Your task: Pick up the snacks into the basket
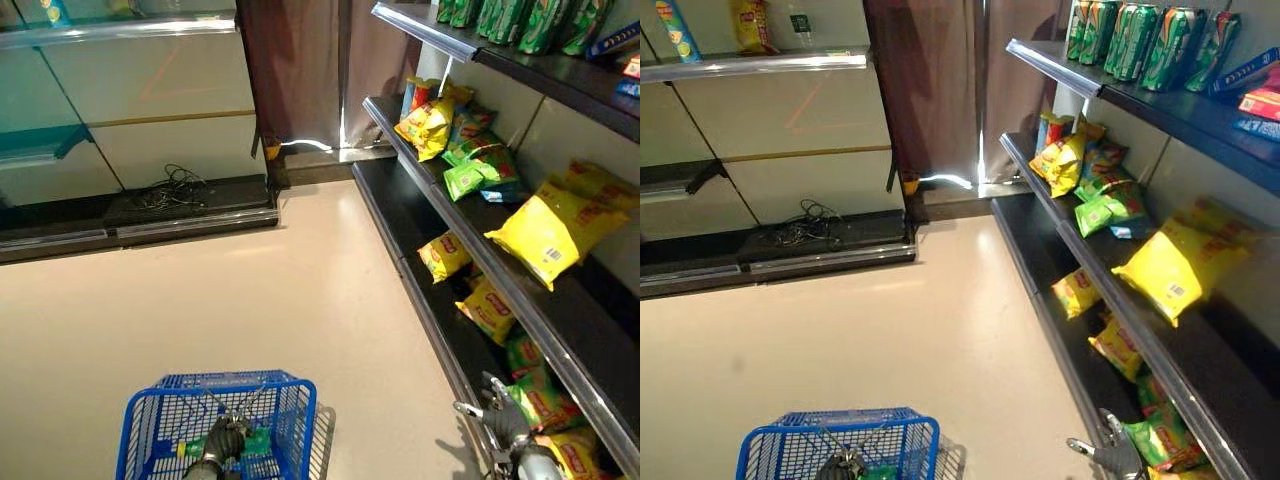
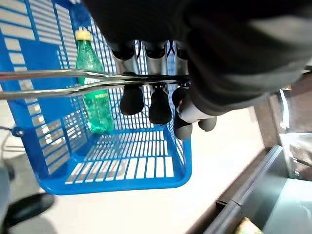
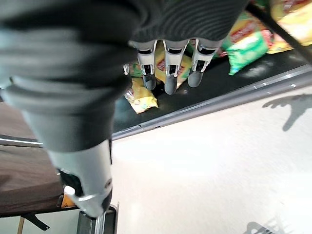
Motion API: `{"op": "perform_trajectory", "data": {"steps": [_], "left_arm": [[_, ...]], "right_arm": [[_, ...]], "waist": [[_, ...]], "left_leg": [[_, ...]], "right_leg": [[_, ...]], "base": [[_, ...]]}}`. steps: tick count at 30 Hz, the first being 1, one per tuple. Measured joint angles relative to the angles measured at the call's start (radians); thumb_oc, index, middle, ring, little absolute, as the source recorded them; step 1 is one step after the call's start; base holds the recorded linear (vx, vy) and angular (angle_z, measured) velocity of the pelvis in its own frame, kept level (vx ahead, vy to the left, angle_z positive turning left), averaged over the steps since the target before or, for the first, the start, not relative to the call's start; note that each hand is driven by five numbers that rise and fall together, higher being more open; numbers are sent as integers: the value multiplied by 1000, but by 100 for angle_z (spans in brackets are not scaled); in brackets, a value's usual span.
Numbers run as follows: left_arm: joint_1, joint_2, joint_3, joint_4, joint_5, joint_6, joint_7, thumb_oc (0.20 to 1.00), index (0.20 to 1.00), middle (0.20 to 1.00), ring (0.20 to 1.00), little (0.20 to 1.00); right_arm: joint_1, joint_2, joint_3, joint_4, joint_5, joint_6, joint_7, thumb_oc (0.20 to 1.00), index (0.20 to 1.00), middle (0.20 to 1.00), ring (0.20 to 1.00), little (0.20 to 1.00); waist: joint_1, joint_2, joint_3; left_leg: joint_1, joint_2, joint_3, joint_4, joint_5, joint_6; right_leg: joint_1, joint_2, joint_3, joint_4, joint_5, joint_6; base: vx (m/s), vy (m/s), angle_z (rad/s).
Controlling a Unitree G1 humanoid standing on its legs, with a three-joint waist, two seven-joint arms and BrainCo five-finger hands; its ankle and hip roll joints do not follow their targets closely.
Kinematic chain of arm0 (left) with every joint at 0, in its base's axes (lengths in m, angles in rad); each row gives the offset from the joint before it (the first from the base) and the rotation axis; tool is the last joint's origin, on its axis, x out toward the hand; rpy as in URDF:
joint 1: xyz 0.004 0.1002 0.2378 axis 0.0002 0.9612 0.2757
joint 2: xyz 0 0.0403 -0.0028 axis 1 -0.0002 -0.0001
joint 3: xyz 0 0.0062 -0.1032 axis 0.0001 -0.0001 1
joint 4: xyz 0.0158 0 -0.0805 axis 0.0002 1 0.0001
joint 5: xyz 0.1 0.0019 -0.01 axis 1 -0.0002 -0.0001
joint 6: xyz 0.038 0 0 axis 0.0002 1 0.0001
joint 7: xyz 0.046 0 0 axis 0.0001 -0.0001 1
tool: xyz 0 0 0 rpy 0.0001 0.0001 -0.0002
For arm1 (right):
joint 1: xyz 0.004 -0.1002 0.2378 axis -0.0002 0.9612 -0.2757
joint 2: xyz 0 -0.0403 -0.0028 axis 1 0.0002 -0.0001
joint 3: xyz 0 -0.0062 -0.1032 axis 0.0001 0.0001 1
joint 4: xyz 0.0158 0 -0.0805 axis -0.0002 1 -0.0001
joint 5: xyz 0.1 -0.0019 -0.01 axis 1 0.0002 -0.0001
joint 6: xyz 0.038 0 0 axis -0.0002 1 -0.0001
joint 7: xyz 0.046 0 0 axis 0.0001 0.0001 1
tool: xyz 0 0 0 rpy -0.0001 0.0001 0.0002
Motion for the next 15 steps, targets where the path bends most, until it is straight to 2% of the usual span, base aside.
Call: {"op": "perform_trajectory", "data": {"steps": [1, 2, 3, 4, 5, 6, 7, 9, 10, 11, 12, 13, 14, 15], "left_arm": [[7, 2, 0, -13, 0, 0, 0, 200, 200, 200, 200, 200], [15, 4, 1, -30, 0, -1, 0, 200, 200, 200, 200, 200], [18, 16, 12, -41, -1, -2, 6, 200, 200, 200, 200, 200], [17, 29, 14, -45, 0, -3, 5, 200, 200, 200, 200, 200], [11, 42, 23, -47, 0, -2, 6, 200, 200, 200, 200, 200], [13, 44, 33, -47, 0, -3, 10, 200, 200, 200, 200, 200], [11, 42, 42, -52, 0, -5, 16, 200, 200, 200, 200, 200], [8, 49, 62, -61, 0, -12, 18, 200, 200, 200, 200, 200], [13, 40, 66, -55, 0, -12, 20, 200, 200, 200, 200, 200], [17, 39, 65, -56, 0, -11, 18, 200, 200, 200, 200, 200], [27, 38, 61, -58, 0, -11, 19, 200, 200, 200, 200, 200], [-1, 52, 35, -54, 0, -8, 21, 200, 200, 200, 200, 200], [0, 54, 26, -54, 1, -6, 21, 200, 200, 200, 200, 200], [-18, 53, 23, -54, 2, -3, 21, 200, 200, 200, 200, 200]], "right_arm": [[-2, -1, 4, 0, -1, 1, 1, 1000, 1000, 1000, 1000, 1000], [-5, -4, 8, 2, -1, 2, 2, 1000, 1000, 1000, 1000, 1000], [-34, 1, 16, 13, -4, 6, 1, 1000, 1000, 1000, 1000, 1000], [-45, -1, 26, 14, -5, 6, 1, 1000, 1000, 1000, 1000, 1000], [-76, -5, 40, 16, -15, 6, 1, 1000, 1000, 1000, 1000, 1000], [-98, -4, 46, 32, -25, 7, 1, 1000, 1000, 1000, 1000, 1000], [-104, -6, 46, 32, -26, 6, 0, 1000, 1000, 1000, 1000, 1000], [-134, -7, 47, 31, -27, 6, 2, 1000, 1000, 1000, 1000, 1000], [-130, -10, 47, 28, -33, 7, 10, 1000, 1000, 1000, 1000, 1000], [-120, -8, 48, 22, -36, 6, 12, 1000, 1000, 1000, 1000, 1000], [-110, -10, 49, 13, -44, 7, 20, 1000, 1000, 1000, 1000, 1000], [-98, 0, 44, 5, -47, 7, 20, 1000, 1000, 1000, 1000, 1000], [-96, 1, 45, 7, -52, 9, 23, 1000, 1000, 1000, 1000, 1000], [-93, 4, 45, 11, -54, 9, 21, 1000, 1000, 1000, 1000, 1000]], "waist": [[6, -5, 0], [31, -2, 4], [57, 2, 1], [61, 5, -4], [72, 22, 12], [92, 20, 15], [109, 24, 17], [115, 41, 17], [111, 55, 17], [110, 56, 16], [114, 57, 14], [84, 31, 14], [89, 33, 13], [86, 32, 13]], "left_leg": [[-12, -10, -3, -82, 8, 11], [-4, -14, -14, -243, 38, 44], [-9, -17, -55, -388, 73, 72], [-6, -14, -97, -486, 96, 66], [-25, 6, -157, -576, 147, 43], [-25, 28, -242, -656, 163, 33], [-32, 38, -252, -672, 167, 29], [-69, 50, -255, -615, 186, 20], [-36, 64, -240, -606, 189, 30], [-20, 63, -230, -608, 251, 27], [-1, 66, -181, -598, 348, 46], [10, 35, -144, -586, 355, 56], [12, 31, -133, -587, 346, 74], [20, 19, -130, -590, 332, 93]], "right_leg": [[13, -5, 29, -10, 0, 1], [28, 2, 53, -9, -2, 11], [54, 8, 96, -27, -15, 29], [74, 16, 132, -46, -30, 57], [109, 37, 166, -69, -34, 62], [138, 42, 232, -89, -31, 54], [139, 45, 229, -83, -31, 45], [170, 45, 211, -81, -62, 88], [202, 41, 238, -73, -81, 109], [220, 31, 236, -72, -90, 125], [218, 21, 209, -22, -126, 180], [185, -21, 166, 46, -155, 223], [160, -29, 162, 114, -175, 250], [100, -76, 138, 193, -207, 274]], "base": [[439, 97, -51], [446, 108, -76], [589, 163, -90], [461, 150, -76], [301, 109, -98], [283, 121, -116], [370, 277, -129], [409, 382, -96], [205, 277, -90], [364, 555, -115], [228, 379, -83], [226, 378, -71], [226, 336, -83], [295, 432, -123]]}}
